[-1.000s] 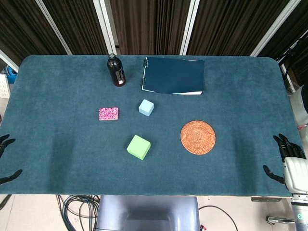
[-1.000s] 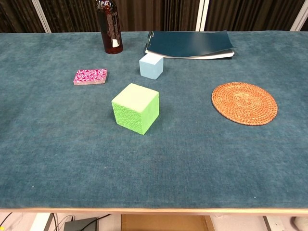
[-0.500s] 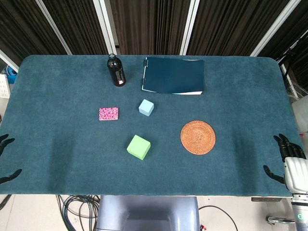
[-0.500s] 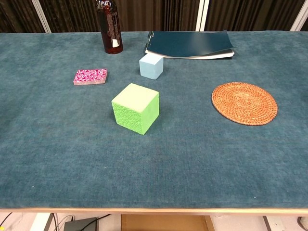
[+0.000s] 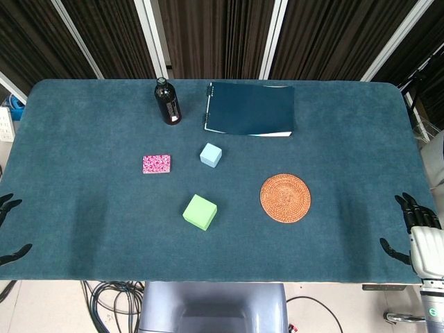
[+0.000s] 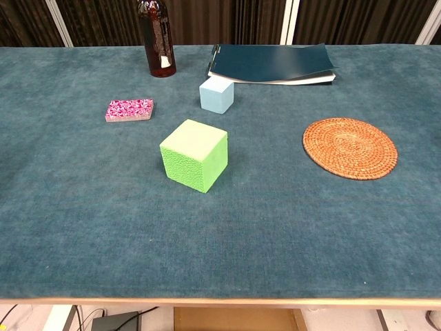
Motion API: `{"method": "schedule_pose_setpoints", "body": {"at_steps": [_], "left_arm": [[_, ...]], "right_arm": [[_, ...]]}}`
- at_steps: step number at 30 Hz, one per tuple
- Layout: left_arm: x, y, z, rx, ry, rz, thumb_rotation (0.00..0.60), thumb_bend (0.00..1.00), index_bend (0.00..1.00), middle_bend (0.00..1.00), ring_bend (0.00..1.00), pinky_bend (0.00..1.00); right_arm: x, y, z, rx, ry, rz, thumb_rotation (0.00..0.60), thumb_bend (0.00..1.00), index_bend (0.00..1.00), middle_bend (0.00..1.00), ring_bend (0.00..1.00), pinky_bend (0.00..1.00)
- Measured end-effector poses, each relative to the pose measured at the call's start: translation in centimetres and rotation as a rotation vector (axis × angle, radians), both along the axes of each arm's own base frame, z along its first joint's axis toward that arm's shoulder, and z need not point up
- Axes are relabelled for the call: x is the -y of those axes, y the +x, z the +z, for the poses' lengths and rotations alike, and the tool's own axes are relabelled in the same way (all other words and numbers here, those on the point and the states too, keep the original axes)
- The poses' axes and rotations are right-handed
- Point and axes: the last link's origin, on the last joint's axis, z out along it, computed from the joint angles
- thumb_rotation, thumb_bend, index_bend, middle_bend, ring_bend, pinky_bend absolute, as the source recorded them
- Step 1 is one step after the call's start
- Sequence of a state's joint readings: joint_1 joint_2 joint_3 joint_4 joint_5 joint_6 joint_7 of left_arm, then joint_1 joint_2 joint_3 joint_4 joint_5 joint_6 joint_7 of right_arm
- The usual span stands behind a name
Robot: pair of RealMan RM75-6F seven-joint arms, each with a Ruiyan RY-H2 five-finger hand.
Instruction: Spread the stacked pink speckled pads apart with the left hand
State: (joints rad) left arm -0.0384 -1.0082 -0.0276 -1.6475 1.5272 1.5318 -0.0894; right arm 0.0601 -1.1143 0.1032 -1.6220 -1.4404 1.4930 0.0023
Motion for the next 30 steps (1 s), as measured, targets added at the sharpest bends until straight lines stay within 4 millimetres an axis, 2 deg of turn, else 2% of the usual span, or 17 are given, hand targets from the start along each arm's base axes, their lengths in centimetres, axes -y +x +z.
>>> {"method": "schedule_pose_setpoints", "body": {"at_steps": [8, 14, 17, 22, 30], "left_arm": [[-0.5, 0.4, -0.7, -0.004, -0.014, -0.026, 0.600, 0.15, 0.24, 0.19, 0.05, 0.10], [-2.7, 1.7, -2.0, 0.006, -0.072, -0.041, 0.600, 0.15, 0.24, 0.19, 0.05, 0.09], [-5.0, 2.7, -2.4, -0.011, -0.093, -0.043, 0.600, 0.15, 0.25, 0.18, 0.05, 0.09], [-10.3, 5.2, -2.8, -0.031, -0.096, -0.052, 0.600, 0.15, 0.26, 0.18, 0.05, 0.09], [-18.0, 9.0, -5.3, -0.050, -0.190, -0.063, 0.600, 0.15, 0.29, 0.18, 0.05, 0.09]], "right_arm": [[-0.1, 0.1, 0.0, 0.016, -0.002, -0.004, 0.600, 0.24, 0.08, 0.05, 0.13, 0.14], [-0.2, 0.0, 0.0, 0.020, 0.002, -0.007, 0.600, 0.24, 0.08, 0.05, 0.13, 0.14], [-0.2, 0.0, 0.0, 0.022, 0.005, -0.009, 0.600, 0.24, 0.08, 0.05, 0.13, 0.14], [-0.2, 0.0, 0.0, 0.024, 0.004, -0.011, 0.600, 0.24, 0.08, 0.05, 0.13, 0.14], [-0.1, 0.0, 0.0, 0.028, 0.005, -0.016, 0.600, 0.24, 0.08, 0.05, 0.13, 0.14]]}}
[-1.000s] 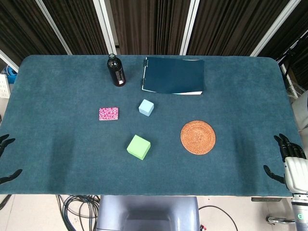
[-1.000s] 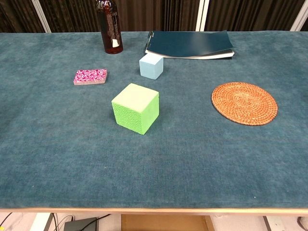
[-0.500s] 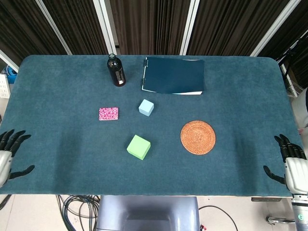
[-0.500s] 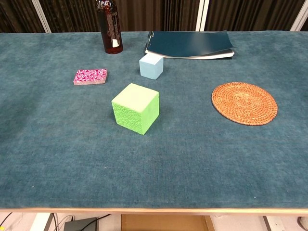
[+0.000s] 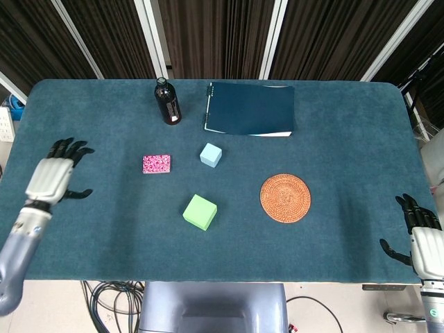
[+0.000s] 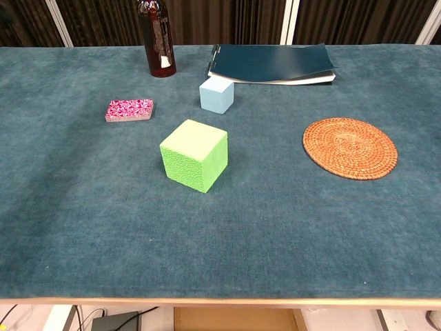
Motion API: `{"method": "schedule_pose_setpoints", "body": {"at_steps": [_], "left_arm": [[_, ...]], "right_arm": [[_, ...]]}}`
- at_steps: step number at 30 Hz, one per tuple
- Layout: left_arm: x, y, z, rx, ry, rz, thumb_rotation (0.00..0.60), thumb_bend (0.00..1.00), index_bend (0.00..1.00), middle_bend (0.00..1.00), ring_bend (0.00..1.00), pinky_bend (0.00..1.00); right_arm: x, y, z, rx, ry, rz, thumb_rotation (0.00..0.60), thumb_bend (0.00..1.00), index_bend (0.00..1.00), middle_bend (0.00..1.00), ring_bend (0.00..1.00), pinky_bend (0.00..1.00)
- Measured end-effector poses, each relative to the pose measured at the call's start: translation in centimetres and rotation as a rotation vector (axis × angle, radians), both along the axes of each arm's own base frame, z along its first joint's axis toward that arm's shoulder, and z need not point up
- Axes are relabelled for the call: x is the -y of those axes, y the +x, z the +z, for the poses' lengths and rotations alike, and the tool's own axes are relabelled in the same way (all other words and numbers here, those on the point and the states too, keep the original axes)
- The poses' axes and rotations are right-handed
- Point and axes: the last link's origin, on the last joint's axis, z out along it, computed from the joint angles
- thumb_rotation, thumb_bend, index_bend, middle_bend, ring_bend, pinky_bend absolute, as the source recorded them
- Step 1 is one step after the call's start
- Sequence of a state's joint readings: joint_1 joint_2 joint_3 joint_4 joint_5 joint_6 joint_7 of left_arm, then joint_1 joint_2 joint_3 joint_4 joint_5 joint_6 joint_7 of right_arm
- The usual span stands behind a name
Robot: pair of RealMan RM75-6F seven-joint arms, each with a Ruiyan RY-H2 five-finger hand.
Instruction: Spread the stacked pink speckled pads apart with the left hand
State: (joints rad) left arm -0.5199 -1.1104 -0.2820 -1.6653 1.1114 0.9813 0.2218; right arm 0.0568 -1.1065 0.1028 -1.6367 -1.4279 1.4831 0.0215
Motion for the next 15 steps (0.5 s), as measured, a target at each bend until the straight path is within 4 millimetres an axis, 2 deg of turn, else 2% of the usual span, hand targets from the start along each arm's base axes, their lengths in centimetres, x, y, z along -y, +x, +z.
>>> {"method": "schedule_pose_setpoints", "body": {"at_steps": [6, 15], "left_arm": [[-4.0, 2.2, -2.2, -0.020, -0.035, -0.008, 0.600, 0.15, 0.30, 0.18, 0.05, 0.09], [-7.1, 4.3, -5.1, -0.005, -0.098, 0.031, 0.600, 0.15, 0.34, 0.19, 0.05, 0.09]], "right_arm": [[0.0, 0.0, 0.1, 0.004, -0.003, -0.004, 0.600, 0.24, 0.08, 0.05, 0.13, 0.14], [0.0, 0.0, -0.1, 0.008, 0.005, -0.009, 0.600, 0.24, 0.08, 0.05, 0.13, 0.14]]}}
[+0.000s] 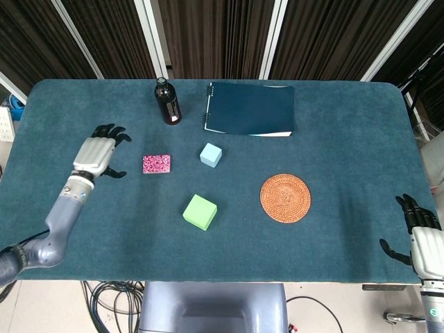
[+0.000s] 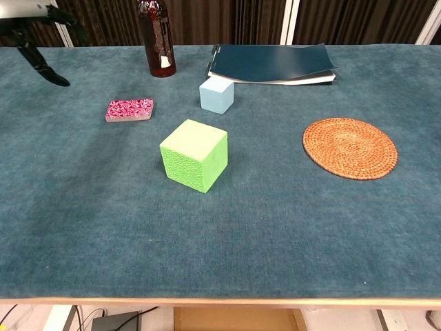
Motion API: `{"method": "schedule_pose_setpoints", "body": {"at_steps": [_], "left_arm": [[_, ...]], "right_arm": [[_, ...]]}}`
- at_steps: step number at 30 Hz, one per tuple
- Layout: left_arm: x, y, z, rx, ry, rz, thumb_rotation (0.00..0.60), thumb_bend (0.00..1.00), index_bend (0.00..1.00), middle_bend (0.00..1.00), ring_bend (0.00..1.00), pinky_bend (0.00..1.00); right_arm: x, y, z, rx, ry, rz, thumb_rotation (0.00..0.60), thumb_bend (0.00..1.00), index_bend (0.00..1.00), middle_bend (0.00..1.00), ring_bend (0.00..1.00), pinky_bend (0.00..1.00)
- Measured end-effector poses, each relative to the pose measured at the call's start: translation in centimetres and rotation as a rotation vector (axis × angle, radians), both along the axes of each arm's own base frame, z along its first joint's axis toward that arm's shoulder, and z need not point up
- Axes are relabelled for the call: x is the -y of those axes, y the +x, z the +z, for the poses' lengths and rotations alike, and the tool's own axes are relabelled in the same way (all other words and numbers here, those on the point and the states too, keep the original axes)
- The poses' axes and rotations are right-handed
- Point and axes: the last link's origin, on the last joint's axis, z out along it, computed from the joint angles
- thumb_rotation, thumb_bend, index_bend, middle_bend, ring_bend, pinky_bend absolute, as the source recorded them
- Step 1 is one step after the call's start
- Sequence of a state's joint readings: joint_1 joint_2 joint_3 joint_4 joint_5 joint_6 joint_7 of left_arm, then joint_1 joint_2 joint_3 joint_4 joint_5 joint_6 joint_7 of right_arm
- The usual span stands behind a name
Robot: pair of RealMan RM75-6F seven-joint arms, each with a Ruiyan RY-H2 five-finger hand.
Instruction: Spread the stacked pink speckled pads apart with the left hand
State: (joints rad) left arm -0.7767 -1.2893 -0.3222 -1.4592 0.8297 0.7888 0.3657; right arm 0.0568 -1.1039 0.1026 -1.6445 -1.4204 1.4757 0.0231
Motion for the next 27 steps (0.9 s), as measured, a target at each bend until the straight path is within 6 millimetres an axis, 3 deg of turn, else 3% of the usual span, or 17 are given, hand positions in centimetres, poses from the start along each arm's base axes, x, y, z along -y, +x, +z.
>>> {"method": "schedule_pose_setpoints", "body": {"at_steps": [15, 27], "left_arm": [[-3.0, 3.8, -5.5, -0.024, -0.123, 0.160, 0.600, 0.15, 0.36, 0.18, 0.05, 0.08], [-4.2, 4.1, -7.8, -0.048, -0.124, 0.201, 0.600, 0.15, 0.40, 0.18, 0.05, 0.07]], "right_arm": [[0.0, -0.1, 0.2, 0.015, -0.003, -0.004, 0.600, 0.24, 0.08, 0.05, 0.13, 0.14], [0.0, -0.1, 0.3, 0.022, -0.005, -0.008, 0.600, 0.24, 0.08, 0.05, 0.13, 0.14]]}}
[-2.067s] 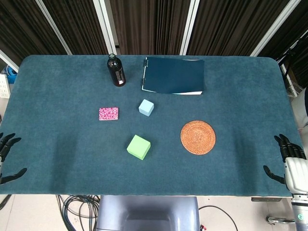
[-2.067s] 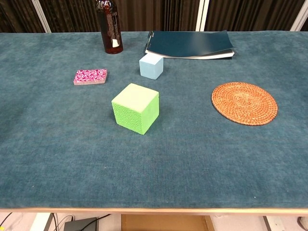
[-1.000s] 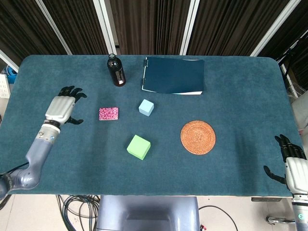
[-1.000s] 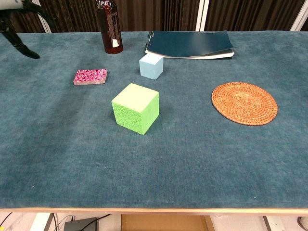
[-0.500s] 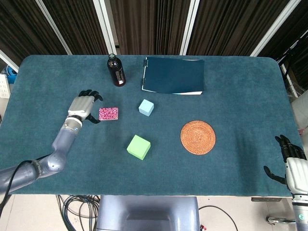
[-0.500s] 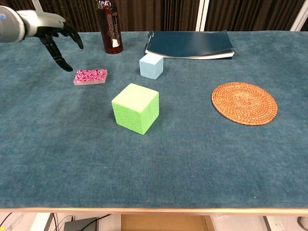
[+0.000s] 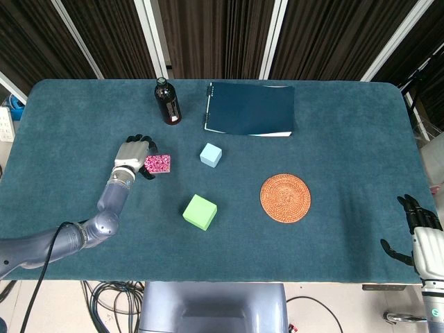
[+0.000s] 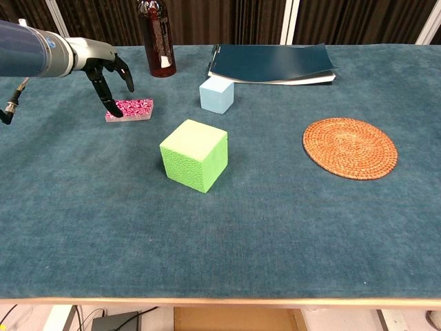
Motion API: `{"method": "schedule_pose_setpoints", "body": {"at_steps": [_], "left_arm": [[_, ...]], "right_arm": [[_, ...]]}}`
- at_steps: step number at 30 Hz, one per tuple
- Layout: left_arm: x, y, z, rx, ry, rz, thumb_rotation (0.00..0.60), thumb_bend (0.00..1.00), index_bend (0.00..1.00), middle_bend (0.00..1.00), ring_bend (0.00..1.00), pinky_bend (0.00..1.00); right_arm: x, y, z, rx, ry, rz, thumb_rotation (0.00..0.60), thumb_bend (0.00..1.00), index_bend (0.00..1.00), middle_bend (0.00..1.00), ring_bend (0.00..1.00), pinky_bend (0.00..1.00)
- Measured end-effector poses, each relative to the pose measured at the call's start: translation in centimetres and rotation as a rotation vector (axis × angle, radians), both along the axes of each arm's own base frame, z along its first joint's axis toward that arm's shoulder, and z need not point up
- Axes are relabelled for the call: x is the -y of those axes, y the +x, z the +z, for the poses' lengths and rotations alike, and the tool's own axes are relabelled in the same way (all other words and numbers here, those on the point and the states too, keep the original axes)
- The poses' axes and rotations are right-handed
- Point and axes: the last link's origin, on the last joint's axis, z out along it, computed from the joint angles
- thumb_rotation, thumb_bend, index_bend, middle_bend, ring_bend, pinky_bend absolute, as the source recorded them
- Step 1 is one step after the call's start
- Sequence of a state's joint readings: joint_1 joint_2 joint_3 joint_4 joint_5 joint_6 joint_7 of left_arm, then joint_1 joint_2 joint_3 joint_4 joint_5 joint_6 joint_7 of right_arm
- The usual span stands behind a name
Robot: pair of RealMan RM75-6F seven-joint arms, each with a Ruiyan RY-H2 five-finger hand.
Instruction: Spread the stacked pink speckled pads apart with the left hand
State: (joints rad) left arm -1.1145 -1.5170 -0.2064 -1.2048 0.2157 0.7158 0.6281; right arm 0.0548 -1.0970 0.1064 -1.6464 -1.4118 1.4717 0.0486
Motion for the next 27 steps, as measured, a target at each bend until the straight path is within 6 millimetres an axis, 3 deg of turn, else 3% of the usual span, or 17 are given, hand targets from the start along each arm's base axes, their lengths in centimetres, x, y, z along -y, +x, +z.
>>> {"method": "schedule_pose_setpoints", "body": {"at_steps": [27], "left_arm": [[-1.8, -0.1, -1.8, -0.034, -0.018, 0.013, 0.600, 0.18, 0.40, 0.19, 0.05, 0.05]], "right_arm": [[0.1, -0.1, 0.1, 0.013, 0.000, -0.015, 0.600, 0.24, 0.08, 0.05, 0.13, 0.14]]}}
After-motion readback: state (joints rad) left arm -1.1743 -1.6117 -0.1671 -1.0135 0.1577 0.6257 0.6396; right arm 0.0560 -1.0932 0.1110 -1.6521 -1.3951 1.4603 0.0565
